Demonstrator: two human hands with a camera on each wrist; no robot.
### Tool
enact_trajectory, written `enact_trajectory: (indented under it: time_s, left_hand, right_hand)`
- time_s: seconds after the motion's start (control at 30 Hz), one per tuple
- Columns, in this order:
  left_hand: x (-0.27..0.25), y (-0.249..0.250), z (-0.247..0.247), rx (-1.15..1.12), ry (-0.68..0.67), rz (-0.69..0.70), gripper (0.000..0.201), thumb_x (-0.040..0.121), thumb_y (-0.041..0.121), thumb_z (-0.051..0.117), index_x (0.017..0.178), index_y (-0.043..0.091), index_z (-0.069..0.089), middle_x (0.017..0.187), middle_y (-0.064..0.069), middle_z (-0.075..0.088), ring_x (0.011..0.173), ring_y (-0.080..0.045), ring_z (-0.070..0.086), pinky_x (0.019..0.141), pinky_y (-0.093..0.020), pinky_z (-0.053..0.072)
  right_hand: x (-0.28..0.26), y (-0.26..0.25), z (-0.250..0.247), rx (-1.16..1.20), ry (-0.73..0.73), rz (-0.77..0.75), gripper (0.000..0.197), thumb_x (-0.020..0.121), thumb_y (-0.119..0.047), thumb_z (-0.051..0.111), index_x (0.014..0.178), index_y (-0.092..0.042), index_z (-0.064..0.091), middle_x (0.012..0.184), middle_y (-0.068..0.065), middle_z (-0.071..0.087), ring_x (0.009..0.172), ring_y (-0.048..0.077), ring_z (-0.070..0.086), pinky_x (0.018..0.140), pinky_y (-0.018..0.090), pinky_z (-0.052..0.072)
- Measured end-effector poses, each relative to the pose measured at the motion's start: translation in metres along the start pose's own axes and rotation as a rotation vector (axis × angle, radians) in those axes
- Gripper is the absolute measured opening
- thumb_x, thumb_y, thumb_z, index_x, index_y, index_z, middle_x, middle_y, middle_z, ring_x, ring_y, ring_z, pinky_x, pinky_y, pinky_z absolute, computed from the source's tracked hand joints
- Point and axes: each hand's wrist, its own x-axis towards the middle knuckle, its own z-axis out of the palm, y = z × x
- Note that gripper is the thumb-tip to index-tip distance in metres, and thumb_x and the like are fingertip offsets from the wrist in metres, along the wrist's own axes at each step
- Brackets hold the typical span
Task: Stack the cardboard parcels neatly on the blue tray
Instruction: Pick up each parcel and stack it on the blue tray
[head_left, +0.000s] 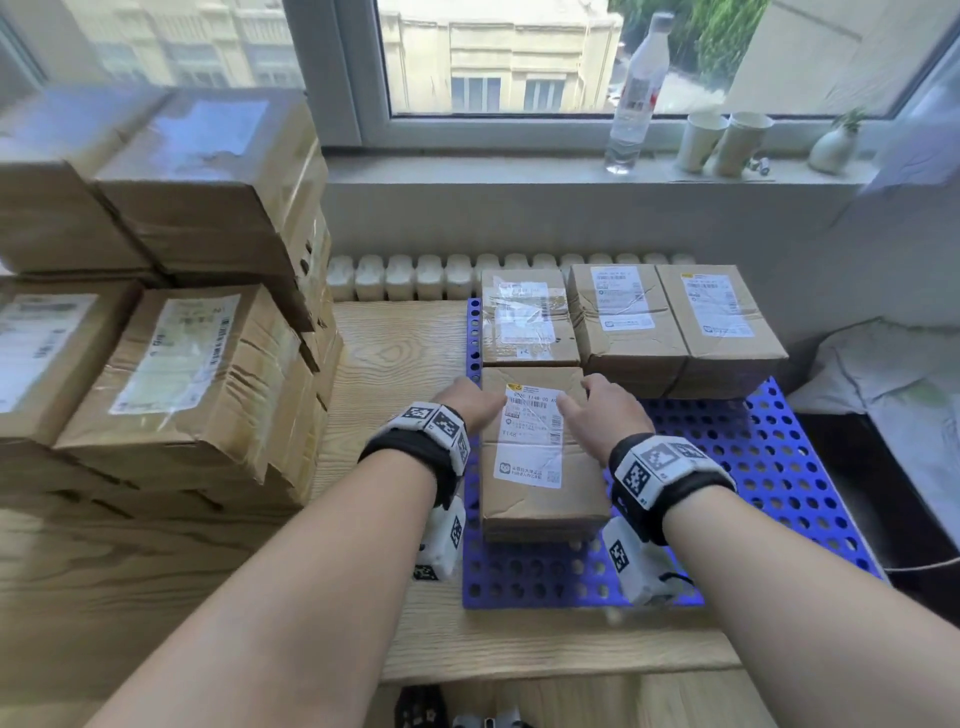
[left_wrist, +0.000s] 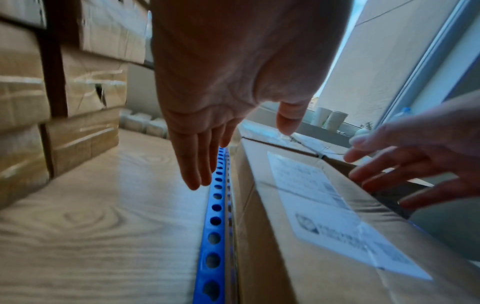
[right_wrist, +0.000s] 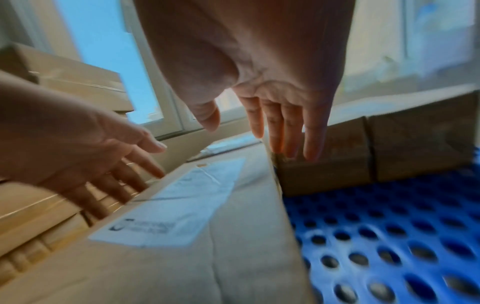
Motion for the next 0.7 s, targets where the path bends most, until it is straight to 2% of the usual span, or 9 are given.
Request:
enact_trajectory:
  time_s: [0.03,0.1,0.13,0.23,0.3,0.33,0.43,0.57,0.7]
  left_hand:
    - [-0.006,0.003,-0.005,0.066,0.032,0.038,0.063,0.095,0.042,0.048,0.144,0.005,0.04,0.139,-0.014,0.053,0.119,-0.03,0.055,0.092,-0.034,0.044]
    - [-0.02,0.007,-0.015,0.176,0.088,0.115,0.049,0.093,0.036,0.048,0.134,0.009,0.048,0.134,-0.012,0.056,0.11,-0.027,0.055,0.092,-0.035,0.044]
    - [-0.027,0.008,-0.02,0.218,0.115,0.148,0.041,0.093,0.031,0.048,0.129,0.011,0.052,0.132,-0.01,0.057,0.108,-0.026,0.056,0.091,-0.035,0.045]
    - [-0.047,0.007,-0.035,0.262,0.2,0.198,0.035,0.094,0.021,0.047,0.128,0.013,0.055,0.126,-0.005,0.059,0.112,-0.024,0.056,0.092,-0.035,0.045]
    - [-0.058,0.005,-0.045,0.249,0.254,0.216,0.028,0.095,0.018,0.045,0.119,0.017,0.059,0.113,-0.003,0.058,0.103,-0.022,0.055,0.088,-0.034,0.044]
    - [-0.063,0.004,-0.051,0.24,0.279,0.22,0.026,0.095,0.017,0.045,0.116,0.019,0.059,0.113,-0.002,0.058,0.102,-0.021,0.055,0.088,-0.034,0.044]
    - [-0.078,0.004,-0.072,0.217,0.359,0.238,0.035,0.093,0.016,0.046,0.125,0.018,0.06,0.128,-0.001,0.061,0.116,-0.021,0.056,0.096,-0.033,0.046]
    - [-0.103,0.012,-0.108,0.217,0.455,0.297,0.03,0.094,0.016,0.047,0.118,0.017,0.065,0.124,-0.005,0.063,0.113,-0.024,0.058,0.096,-0.037,0.049]
    - [-0.122,0.009,-0.144,0.199,0.509,0.31,0.029,0.091,0.015,0.048,0.112,0.021,0.067,0.122,-0.003,0.064,0.112,-0.024,0.059,0.095,-0.036,0.05]
  right_hand:
    - [-0.004,-0.005,-0.005,-0.016,0.014,-0.019,0.05,0.099,-0.038,0.042,0.141,-0.011,0.043,0.139,0.013,0.051,0.126,0.031,0.05,0.099,0.039,0.044]
    - [-0.01,-0.016,-0.014,-0.075,0.034,-0.078,0.052,0.096,-0.04,0.046,0.14,-0.015,0.046,0.138,0.009,0.052,0.124,0.027,0.052,0.098,0.04,0.047]
    - [-0.013,-0.022,-0.018,-0.103,0.043,-0.11,0.049,0.095,-0.04,0.048,0.137,-0.015,0.05,0.135,0.007,0.054,0.121,0.026,0.054,0.095,0.039,0.048]
    - [-0.022,-0.04,-0.027,-0.139,0.076,-0.213,0.037,0.094,-0.036,0.05,0.123,-0.016,0.059,0.12,0.005,0.062,0.104,0.022,0.06,0.085,0.037,0.052]
    - [-0.028,-0.051,-0.032,-0.158,0.075,-0.255,0.031,0.093,-0.034,0.05,0.114,-0.015,0.063,0.109,0.003,0.065,0.094,0.02,0.061,0.078,0.034,0.052]
    - [-0.031,-0.057,-0.035,-0.169,0.073,-0.267,0.03,0.093,-0.033,0.051,0.111,-0.015,0.065,0.105,0.002,0.066,0.092,0.019,0.062,0.076,0.033,0.053]
    - [-0.039,-0.078,-0.046,-0.162,0.086,-0.328,0.029,0.092,-0.032,0.051,0.107,-0.014,0.068,0.105,0.003,0.068,0.093,0.02,0.064,0.076,0.034,0.054]
    - [-0.05,-0.114,-0.066,-0.15,0.126,-0.424,0.028,0.09,-0.033,0.05,0.097,-0.014,0.07,0.1,0.005,0.068,0.086,0.022,0.061,0.071,0.03,0.047]
    - [-0.062,-0.147,-0.078,-0.148,0.16,-0.456,0.026,0.09,-0.034,0.051,0.084,-0.017,0.069,0.088,0.003,0.069,0.08,0.021,0.063,0.061,0.028,0.042]
